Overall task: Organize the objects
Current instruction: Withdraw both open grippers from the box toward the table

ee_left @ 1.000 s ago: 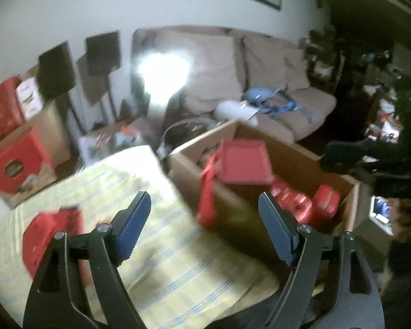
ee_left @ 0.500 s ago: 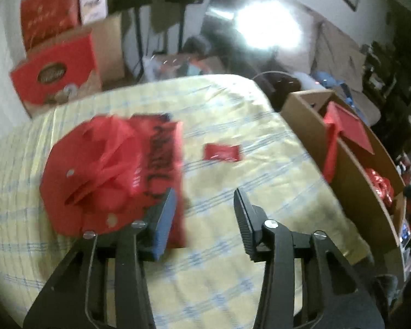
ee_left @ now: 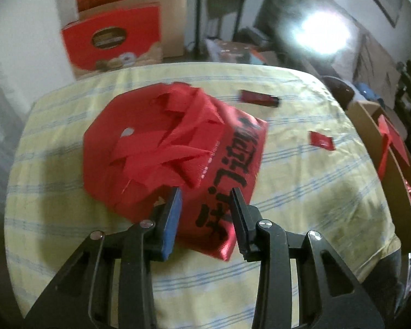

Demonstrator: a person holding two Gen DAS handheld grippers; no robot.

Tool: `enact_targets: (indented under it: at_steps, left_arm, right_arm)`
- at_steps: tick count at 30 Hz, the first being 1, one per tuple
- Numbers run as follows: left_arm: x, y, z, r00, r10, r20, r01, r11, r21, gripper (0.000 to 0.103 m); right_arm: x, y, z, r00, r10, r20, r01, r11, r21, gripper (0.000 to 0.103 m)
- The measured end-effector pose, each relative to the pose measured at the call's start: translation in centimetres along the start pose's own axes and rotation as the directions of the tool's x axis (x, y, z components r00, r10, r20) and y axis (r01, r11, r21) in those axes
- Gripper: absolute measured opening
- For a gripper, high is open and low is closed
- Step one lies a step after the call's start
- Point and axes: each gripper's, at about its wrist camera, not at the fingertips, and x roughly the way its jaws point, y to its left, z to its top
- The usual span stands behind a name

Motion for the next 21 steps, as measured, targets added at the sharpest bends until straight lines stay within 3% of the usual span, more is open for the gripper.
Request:
enact_targets:
  at_steps: [5,9,14,18,20,21]
  left_arm:
    - [-1.1,4.3,-0.8,0.993,0.111,0.032,-0.111,0.994,0.012,0.034]
    - [-3.1,7.2,-1.3,0.998,0.022,0.054,-0.019,0.999,-0.042,0.035]
    - [-6.0,8.3,-0.6,0.994,-0.009,0.109,0.018,0.996,-0.085,0.041]
    - [-8.8,7.8,-0.2,0.953,0.071,0.294,-0.028,0.988,-0.15,0.046]
    - [-8.9,7.3,0.0,0.944,0.04,0.327,0.014,0.987,-0.162,0.047]
    - [-8.8,7.0,0.2,0.943,0.014,0.333,0.044,0.985,-0.166,0.048]
  right_arm:
    - [4.6,2.6,2.9,1.0,-0.017,0.003,0.017,0.991,-0.135,0.064]
    - [9.8,3.8,5.0,0.999,-0.035,0.014,0.037,0.973,-0.227,0.064]
    - [15.6,4.3,6.8,0.998,-0.057,-0.036,0.046,0.966,-0.256,0.063]
    - [17.2,3.4,7.0,0.999,-0.047,-0.024,0.042,0.978,-0.207,0.062]
    - [17.7,2.8,7.0,0.999,-0.037,-0.006,0.036,0.987,-0.159,0.063]
    - [17.6,2.7,7.1,0.999,-0.042,0.0,0.041,0.988,-0.148,0.056]
